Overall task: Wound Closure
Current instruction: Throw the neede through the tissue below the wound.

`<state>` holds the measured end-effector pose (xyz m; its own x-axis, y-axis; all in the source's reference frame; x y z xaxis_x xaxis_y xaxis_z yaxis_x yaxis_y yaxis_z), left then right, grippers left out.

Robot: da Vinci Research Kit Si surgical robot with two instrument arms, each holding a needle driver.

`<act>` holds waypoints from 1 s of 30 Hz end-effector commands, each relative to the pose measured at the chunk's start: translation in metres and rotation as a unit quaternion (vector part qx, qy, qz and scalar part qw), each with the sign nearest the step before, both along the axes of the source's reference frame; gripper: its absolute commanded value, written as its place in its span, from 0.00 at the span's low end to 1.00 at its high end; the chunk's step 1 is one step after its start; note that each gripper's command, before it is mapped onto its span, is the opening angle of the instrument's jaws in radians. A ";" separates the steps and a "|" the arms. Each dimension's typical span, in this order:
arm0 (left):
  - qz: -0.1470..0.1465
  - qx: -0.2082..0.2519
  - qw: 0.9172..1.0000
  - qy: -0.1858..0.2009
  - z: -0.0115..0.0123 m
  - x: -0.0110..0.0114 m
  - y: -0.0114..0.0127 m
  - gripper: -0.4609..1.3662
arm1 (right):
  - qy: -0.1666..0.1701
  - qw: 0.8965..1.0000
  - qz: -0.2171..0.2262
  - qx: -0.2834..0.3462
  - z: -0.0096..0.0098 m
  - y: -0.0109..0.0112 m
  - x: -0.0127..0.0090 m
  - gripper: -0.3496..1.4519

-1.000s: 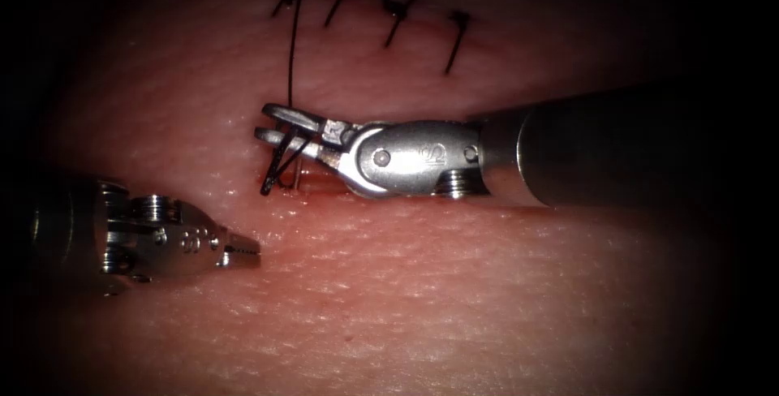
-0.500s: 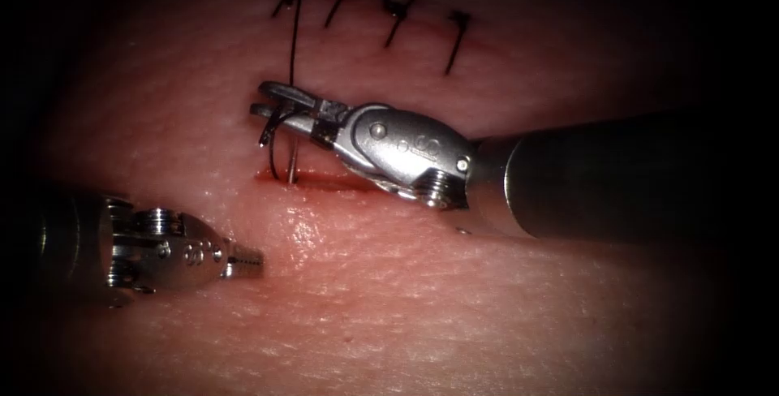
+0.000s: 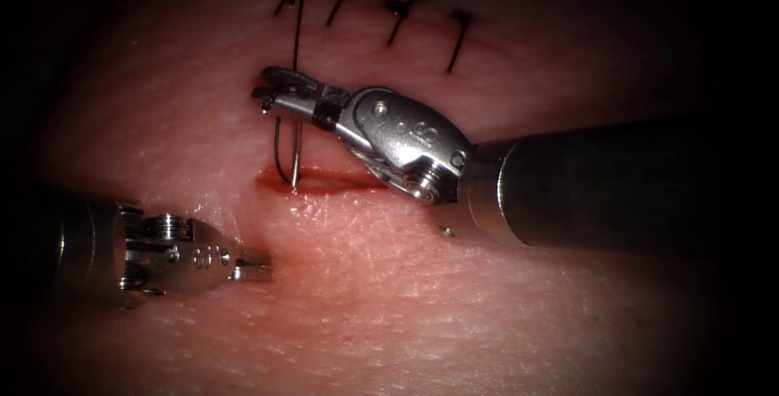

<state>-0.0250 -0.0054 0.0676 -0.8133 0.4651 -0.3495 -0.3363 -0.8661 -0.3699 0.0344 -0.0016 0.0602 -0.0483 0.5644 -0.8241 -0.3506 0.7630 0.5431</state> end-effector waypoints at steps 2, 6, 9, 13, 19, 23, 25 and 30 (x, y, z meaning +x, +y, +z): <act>-0.001 0.000 1.000 0.001 -0.0001 0.0000 0.0000 0.23 | 0.001 1.000 0.006 0.010 -0.0001 0.0000 0.0001 0.00; -0.001 -0.001 1.000 0.001 0.0000 0.0000 0.0000 0.24 | 0.004 0.999 0.019 0.035 0.0000 0.0002 0.0000 0.00; 0.000 -0.001 1.000 0.001 0.0000 0.0000 0.0000 0.24 | 0.007 0.998 0.030 0.054 0.0000 0.0004 -0.0001 0.00; 0.000 -0.001 1.000 0.001 0.0000 0.0000 0.0000 0.25 | 0.017 0.996 0.033 0.081 0.0001 0.0004 -0.0002 0.00; 0.000 0.000 1.000 0.000 0.0000 0.0000 0.0000 0.26 | 0.035 0.990 0.041 0.127 0.0001 0.0004 -0.0003 0.00; -0.003 0.001 1.000 0.001 0.0000 0.0000 0.0000 0.27 | 0.043 0.985 0.051 0.157 0.0002 0.0006 -0.0003 0.00; -0.003 0.000 1.000 0.001 0.0001 0.0000 0.0000 0.28 | 0.044 0.984 0.055 0.162 0.0002 0.0009 -0.0004 0.00; -0.002 -0.002 1.000 0.001 0.0003 0.0000 0.0000 0.28 | 0.048 0.979 0.065 0.189 0.0004 0.0014 -0.0007 0.00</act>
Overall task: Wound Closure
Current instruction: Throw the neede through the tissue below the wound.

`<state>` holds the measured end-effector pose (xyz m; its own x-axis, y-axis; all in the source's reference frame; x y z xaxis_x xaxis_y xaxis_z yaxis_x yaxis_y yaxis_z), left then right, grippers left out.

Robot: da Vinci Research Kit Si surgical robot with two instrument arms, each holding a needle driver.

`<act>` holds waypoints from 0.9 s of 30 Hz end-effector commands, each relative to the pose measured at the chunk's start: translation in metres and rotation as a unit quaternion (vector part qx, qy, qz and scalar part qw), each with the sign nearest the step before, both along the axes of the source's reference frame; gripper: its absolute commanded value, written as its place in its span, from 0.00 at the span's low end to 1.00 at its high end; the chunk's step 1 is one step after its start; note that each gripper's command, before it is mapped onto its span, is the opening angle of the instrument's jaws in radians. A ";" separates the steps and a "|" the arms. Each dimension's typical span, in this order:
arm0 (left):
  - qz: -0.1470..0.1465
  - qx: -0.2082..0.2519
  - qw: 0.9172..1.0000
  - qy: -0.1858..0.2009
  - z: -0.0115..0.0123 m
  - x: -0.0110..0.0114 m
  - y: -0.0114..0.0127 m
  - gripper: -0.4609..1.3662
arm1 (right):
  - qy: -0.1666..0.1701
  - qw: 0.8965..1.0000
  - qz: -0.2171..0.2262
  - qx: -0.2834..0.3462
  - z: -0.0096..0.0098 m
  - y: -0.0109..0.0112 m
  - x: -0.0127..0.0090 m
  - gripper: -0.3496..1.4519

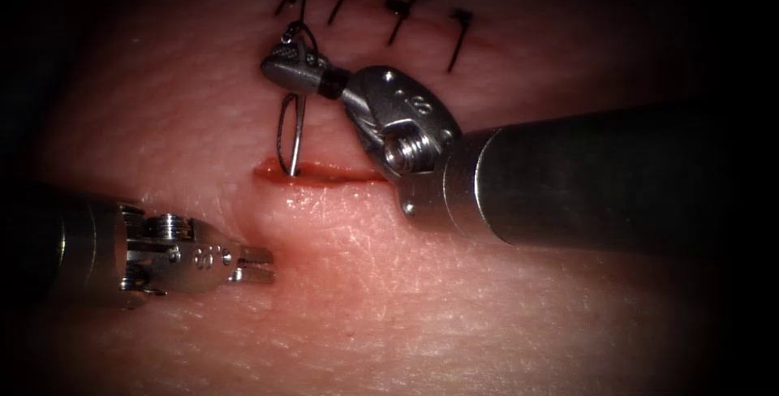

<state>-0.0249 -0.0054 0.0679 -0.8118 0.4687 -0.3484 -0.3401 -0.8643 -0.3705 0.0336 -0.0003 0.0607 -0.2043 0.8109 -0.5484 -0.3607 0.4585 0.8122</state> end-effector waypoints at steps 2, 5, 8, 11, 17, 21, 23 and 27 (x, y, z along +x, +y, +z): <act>0.000 -0.003 1.000 0.001 0.0001 0.0000 0.0000 0.28 | 0.002 1.000 0.006 0.022 0.0000 0.0001 0.0000 0.00; 0.000 -0.003 1.000 0.001 0.0002 0.0000 0.0000 0.29 | 0.012 0.998 0.010 0.057 0.0001 -0.0002 0.0001 0.00; 0.001 -0.003 1.000 0.000 0.0002 0.0001 0.0001 0.29 | 0.038 0.992 0.019 0.117 0.0003 -0.0006 0.0003 0.00; 0.004 -0.004 1.000 -0.001 0.0002 0.0001 0.0002 0.30 | 0.063 0.982 0.027 0.177 0.0005 -0.0011 0.0007 0.00; 0.005 -0.004 1.000 -0.001 0.0003 0.0002 0.0004 0.31 | 0.099 0.967 0.019 0.232 0.0003 -0.0014 0.0016 0.00; 0.007 -0.003 1.000 -0.003 0.0003 0.0004 0.0004 0.32 | 0.128 0.945 0.011 0.300 0.0001 -0.0019 0.0020 0.00; 0.008 -0.003 1.000 -0.003 0.0002 0.0005 0.0005 0.32 | 0.132 0.941 0.009 0.311 0.0000 -0.0022 0.0022 0.00; 0.009 -0.006 1.000 -0.001 0.0001 0.0010 0.0006 0.34 | 0.142 0.930 0.011 0.340 -0.0003 -0.0031 0.0027 0.00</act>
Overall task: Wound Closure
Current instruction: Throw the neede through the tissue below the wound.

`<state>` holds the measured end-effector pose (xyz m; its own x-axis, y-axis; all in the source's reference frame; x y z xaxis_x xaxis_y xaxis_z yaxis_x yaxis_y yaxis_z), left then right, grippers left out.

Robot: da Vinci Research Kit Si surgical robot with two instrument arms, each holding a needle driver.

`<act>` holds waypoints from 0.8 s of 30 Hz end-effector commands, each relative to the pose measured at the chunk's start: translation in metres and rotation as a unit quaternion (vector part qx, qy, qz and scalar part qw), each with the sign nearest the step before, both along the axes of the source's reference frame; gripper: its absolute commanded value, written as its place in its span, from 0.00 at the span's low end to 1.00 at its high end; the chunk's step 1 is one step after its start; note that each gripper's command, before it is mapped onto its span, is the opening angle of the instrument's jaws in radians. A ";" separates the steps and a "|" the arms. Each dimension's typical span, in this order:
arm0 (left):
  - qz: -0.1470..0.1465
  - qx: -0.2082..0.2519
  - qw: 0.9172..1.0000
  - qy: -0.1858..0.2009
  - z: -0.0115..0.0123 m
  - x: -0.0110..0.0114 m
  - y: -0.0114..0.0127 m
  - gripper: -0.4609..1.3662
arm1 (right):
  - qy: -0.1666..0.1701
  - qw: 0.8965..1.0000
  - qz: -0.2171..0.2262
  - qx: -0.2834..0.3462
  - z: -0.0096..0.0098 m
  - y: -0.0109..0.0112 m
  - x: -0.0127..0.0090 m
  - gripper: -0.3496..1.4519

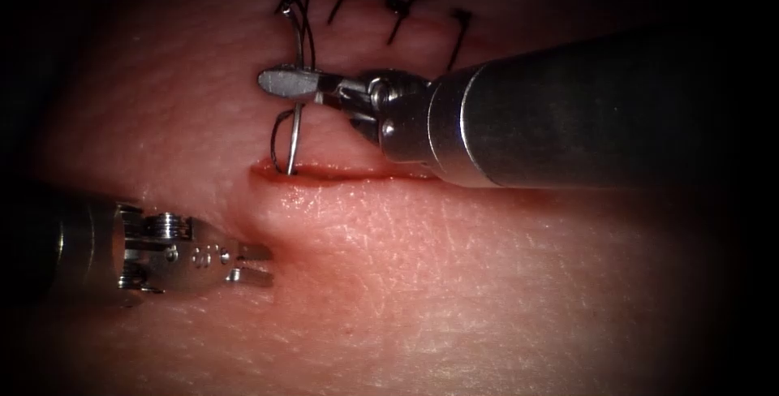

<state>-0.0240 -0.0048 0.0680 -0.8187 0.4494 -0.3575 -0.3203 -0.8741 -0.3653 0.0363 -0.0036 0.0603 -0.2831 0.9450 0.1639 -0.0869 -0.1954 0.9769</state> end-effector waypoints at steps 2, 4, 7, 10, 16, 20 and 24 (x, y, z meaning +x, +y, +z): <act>0.000 -0.004 1.000 0.003 -0.0001 0.0002 0.0001 0.34 | -0.002 1.000 -0.002 0.025 -0.0001 -0.0004 0.0003 0.00; 0.001 -0.005 1.000 0.003 -0.0001 0.0003 0.0001 0.34 | 0.002 0.999 -0.003 0.045 -0.0002 -0.0009 0.0006 0.00; 0.004 -0.007 1.000 0.003 -0.0001 0.0006 0.0002 0.34 | 0.007 0.996 -0.006 0.084 -0.0005 -0.0017 0.0012 0.00; 0.006 -0.008 1.000 0.004 -0.0001 0.0008 0.0002 0.34 | 0.012 0.994 -0.008 0.104 -0.0008 -0.0025 0.0015 0.00; 0.012 -0.013 1.000 0.003 -0.0001 0.0011 0.0004 0.35 | 0.023 0.991 -0.012 0.134 -0.0014 -0.0041 0.0020 0.00; 0.011 -0.015 1.000 0.001 0.0000 0.0011 0.0006 0.34 | 0.029 0.989 -0.019 0.143 -0.0018 -0.0049 0.0024 0.00; 0.010 -0.015 1.000 -0.001 0.0000 0.0011 0.0007 0.34 | 0.034 0.989 -0.032 0.143 -0.0024 -0.0060 0.0027 0.00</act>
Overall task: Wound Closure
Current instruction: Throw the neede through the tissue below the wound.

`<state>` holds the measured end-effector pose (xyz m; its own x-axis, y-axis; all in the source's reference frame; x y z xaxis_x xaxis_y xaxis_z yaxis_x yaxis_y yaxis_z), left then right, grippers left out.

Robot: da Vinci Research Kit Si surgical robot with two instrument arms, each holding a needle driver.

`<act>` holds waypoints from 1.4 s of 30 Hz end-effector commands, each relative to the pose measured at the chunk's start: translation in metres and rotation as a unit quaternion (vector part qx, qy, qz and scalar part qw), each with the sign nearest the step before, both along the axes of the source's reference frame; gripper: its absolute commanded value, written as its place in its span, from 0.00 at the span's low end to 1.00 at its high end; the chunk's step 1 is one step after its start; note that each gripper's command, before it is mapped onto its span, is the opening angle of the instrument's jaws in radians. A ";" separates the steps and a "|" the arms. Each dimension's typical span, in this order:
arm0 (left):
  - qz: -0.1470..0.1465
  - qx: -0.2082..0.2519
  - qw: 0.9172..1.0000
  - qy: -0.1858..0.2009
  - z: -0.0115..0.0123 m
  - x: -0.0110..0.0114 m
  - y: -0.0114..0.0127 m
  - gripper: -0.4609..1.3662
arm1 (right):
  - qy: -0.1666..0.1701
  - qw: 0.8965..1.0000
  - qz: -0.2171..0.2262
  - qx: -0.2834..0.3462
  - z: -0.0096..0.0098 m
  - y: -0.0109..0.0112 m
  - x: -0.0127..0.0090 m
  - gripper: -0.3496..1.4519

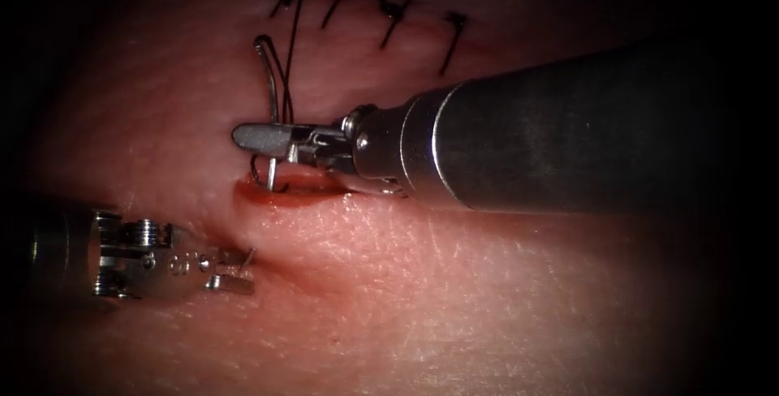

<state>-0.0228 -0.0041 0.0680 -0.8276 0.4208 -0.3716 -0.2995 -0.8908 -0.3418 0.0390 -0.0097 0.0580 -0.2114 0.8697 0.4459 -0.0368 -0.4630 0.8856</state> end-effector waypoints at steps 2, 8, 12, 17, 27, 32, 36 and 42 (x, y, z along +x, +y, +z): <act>-0.001 -0.002 1.000 0.001 0.0000 0.0000 0.0000 0.34 | 0.003 1.000 -0.012 -0.001 -0.0004 -0.0005 0.0000 0.00; -0.001 0.000 1.000 0.000 -0.0001 0.0000 0.0001 0.34 | 0.010 1.000 -0.022 0.002 -0.0011 -0.0015 0.0001 0.00; -0.001 -0.001 1.000 0.001 -0.0001 0.0000 0.0002 0.34 | -0.017 0.998 0.004 -0.053 -0.0008 -0.0006 0.0000 0.00; -0.002 -0.001 1.000 0.002 -0.0002 0.0000 0.0000 0.31 | -0.096 0.971 0.035 -0.217 0.0006 0.0016 -0.0006 0.52; 0.000 -0.001 1.000 0.001 -0.0003 0.0003 -0.0001 0.32 | -0.164 0.934 0.051 -0.314 0.0021 0.0046 -0.0021 0.85; 0.000 -0.001 1.000 0.001 -0.0003 0.0003 -0.0001 0.32 | -0.182 0.916 0.047 -0.354 0.0022 0.0052 -0.0024 0.81; 0.000 -0.001 1.000 0.001 -0.0002 0.0003 -0.0001 0.32 | -0.175 0.913 0.035 -0.368 0.0020 0.0059 -0.0024 0.79; 0.000 -0.002 1.000 0.001 -0.0001 0.0003 -0.0002 0.31 | -0.182 0.903 0.028 -0.389 0.0018 0.0069 -0.0025 0.77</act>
<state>-0.0226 -0.0043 0.0678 -0.8281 0.4196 -0.3718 -0.3003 -0.8920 -0.3378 0.0366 -0.0026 0.0598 -0.2735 0.8735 -0.4028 -0.3872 0.2833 0.8774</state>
